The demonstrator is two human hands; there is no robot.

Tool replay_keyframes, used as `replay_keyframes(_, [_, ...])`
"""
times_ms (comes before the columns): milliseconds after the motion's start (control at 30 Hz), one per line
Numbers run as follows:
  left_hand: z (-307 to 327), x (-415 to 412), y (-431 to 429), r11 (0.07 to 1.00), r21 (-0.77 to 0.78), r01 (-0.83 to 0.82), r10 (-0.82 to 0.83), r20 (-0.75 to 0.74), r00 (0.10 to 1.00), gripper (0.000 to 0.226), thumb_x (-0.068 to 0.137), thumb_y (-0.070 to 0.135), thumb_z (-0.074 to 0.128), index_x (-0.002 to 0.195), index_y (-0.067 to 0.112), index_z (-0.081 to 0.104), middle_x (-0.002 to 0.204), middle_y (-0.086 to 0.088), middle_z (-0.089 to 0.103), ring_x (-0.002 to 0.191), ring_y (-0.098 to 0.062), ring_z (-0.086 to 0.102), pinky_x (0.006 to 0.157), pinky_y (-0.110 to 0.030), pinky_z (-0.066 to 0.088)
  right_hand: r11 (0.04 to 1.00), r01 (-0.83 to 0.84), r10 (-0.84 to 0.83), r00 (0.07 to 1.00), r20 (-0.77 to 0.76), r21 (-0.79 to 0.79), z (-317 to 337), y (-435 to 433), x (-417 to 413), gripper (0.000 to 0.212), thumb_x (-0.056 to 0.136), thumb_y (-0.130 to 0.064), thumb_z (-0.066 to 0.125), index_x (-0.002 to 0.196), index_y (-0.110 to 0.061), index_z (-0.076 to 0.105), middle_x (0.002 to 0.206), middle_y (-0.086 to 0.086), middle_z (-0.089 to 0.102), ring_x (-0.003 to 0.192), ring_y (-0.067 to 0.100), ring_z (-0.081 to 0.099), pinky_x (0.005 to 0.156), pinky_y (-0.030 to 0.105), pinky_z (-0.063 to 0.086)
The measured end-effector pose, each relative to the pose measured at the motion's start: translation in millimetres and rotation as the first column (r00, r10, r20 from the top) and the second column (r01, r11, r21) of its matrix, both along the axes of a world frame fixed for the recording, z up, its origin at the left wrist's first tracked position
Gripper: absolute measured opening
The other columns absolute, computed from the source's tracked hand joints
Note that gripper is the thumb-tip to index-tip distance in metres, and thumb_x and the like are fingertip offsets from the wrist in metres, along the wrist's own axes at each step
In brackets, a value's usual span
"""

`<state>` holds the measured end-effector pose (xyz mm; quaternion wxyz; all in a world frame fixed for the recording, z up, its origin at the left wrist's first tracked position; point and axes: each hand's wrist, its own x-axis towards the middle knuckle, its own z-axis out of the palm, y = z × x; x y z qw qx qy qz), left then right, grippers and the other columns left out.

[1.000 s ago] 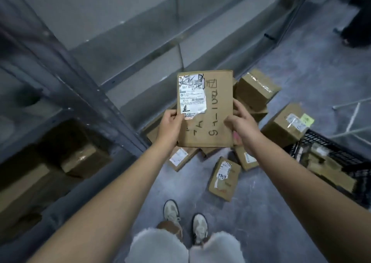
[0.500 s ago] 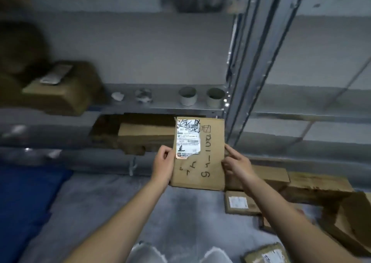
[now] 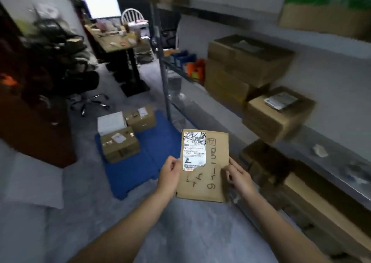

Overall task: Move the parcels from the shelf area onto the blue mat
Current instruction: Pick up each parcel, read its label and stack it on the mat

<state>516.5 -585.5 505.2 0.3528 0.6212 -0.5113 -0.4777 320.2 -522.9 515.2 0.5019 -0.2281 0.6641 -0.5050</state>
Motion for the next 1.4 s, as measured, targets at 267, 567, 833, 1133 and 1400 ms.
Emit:
replay_keyframes(267, [-11.9,92.5,-110.9,0.986,0.017,-0.164,0.164,0.018,0.986,0.019,0.097,0.021,0.054,0.087,0.005,0.053,0.079,-0.004,0.059,0.071,-0.013,0.054,0.063,-0.027,0.04,0.957,-0.289,0.288,0.955,-0.076,-0.009,-6.5,-171.0,81.6,0.044,0.089,-0.023,0.056,0.09,-0.067,0.063,0.089,-0.029,0.071,0.089,0.001,0.066,0.071,0.025,0.052])
replay_keyframes(567, [-50.6,96.1,-283.9,0.968,0.095,-0.232,0.225,0.082,0.971,0.022,0.099,0.022,0.052,0.091,0.002,0.051,0.082,-0.007,0.056,0.072,-0.014,0.053,0.065,-0.029,0.04,0.923,-0.38,0.384,0.914,-0.132,0.055,-48.5,-372.3,83.8,0.03,0.086,-0.006,0.063,0.084,-0.036,0.066,0.085,-0.017,0.071,0.072,-0.008,0.065,0.055,0.009,0.046])
replay_keyframes(833, [-78.1,103.4,-432.2,0.914,0.195,-0.356,0.354,0.047,0.934,0.012,0.099,0.015,0.046,0.096,0.004,0.052,0.092,-0.012,0.059,0.079,-0.018,0.054,0.07,-0.035,0.042,0.868,-0.479,0.495,0.857,-0.142,0.132,-85.2,-549.0,92.0,0.03,0.085,-0.004,0.064,0.109,-0.021,0.066,0.108,-0.001,0.07,0.098,0.015,0.066,0.087,0.037,0.053])
replay_keyframes(1133, [-180.3,142.4,-577.3,0.917,0.205,-0.342,0.343,0.031,0.939,0.017,0.104,0.023,0.044,0.11,0.028,0.059,0.105,0.005,0.059,0.092,-0.002,0.055,0.071,-0.017,0.043,0.899,-0.393,0.413,0.907,-0.078,0.192,-179.8,-693.2,141.9,0.016,0.09,0.003,0.058,0.098,-0.01,0.063,0.091,0.007,0.067,0.07,0.01,0.067,0.054,0.02,0.051])
replay_keyframes(1400, [-337.9,182.0,-680.7,0.917,0.198,-0.345,0.332,0.098,0.938,0.042,0.104,0.01,0.039,0.141,0.028,0.046,0.128,0.002,0.043,0.104,0.004,0.048,0.079,0.003,0.037,0.851,-0.374,0.427,0.902,-0.07,0.369,-337.2,-794.1,181.9,0.025,0.092,0.004,0.052,0.11,0.0,0.069,0.096,0.019,0.067,0.075,0.028,0.062,0.061,0.033,0.047])
